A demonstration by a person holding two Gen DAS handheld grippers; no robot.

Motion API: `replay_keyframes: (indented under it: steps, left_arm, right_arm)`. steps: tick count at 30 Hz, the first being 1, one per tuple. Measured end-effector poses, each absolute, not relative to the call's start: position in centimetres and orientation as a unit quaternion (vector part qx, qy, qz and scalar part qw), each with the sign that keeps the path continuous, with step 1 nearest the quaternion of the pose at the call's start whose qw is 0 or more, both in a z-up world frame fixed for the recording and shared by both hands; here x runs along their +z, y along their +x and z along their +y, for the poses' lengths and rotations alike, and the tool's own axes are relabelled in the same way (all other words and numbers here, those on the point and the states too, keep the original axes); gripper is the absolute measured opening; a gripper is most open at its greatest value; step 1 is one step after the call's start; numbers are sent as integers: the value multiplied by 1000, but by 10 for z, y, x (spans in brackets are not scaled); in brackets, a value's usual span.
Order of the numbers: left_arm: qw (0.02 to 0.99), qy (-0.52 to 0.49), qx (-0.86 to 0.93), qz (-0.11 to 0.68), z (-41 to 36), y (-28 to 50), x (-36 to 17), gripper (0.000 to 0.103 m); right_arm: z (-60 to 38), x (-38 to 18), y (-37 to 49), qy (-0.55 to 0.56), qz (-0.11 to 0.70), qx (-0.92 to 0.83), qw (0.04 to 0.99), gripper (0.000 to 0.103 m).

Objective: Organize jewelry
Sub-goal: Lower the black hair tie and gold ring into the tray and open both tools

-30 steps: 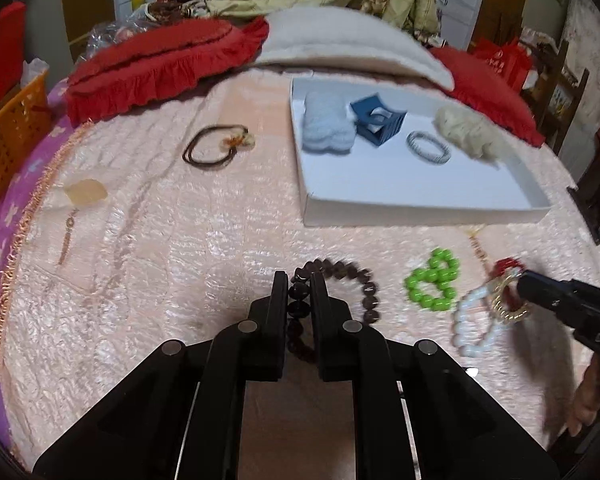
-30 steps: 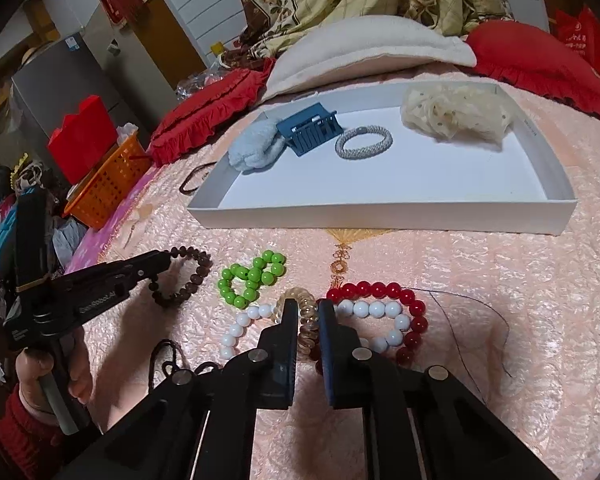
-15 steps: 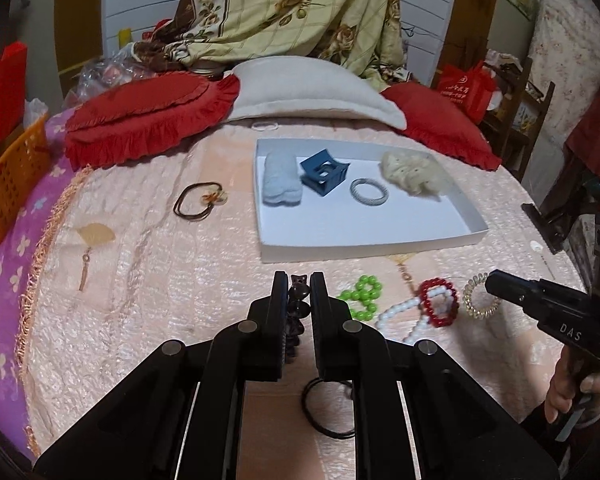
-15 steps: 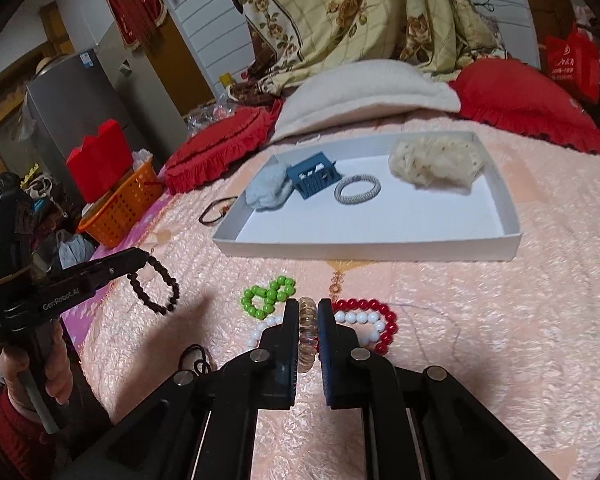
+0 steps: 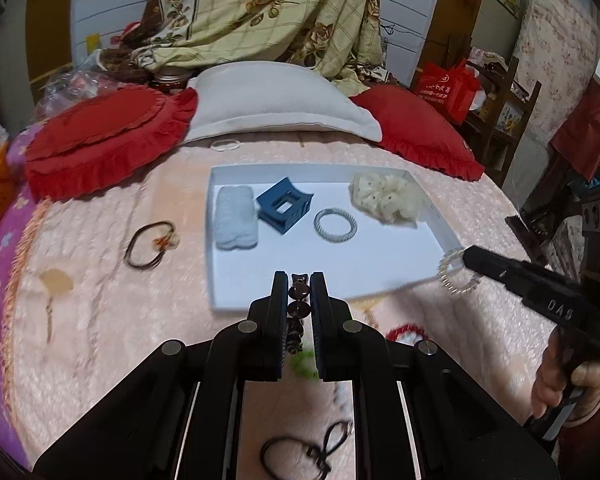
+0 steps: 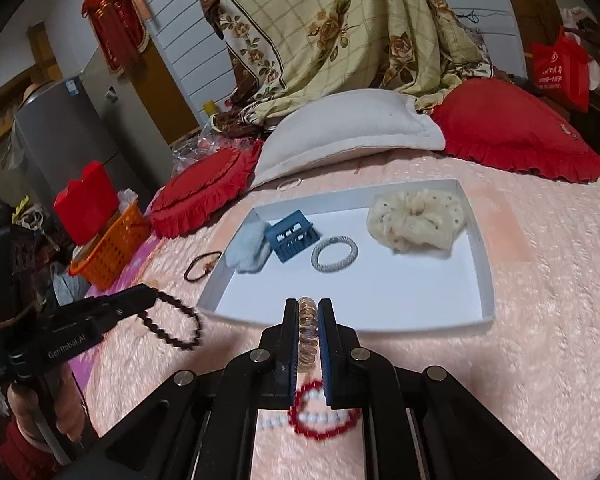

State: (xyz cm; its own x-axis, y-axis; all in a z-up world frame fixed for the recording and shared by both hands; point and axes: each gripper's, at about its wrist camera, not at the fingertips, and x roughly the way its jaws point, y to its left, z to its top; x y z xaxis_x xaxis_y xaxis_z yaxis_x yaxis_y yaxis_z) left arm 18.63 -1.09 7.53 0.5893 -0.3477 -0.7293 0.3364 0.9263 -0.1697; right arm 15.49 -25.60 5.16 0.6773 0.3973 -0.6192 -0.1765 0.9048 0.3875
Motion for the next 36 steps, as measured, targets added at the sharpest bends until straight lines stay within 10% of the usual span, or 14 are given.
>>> replay_keyframes:
  steps: [36]
  left_arm:
    - [862,3,-142,487,-11,275,-2,11]
  right_arm:
    - [-199,-29,258,174,467,165,851,9]
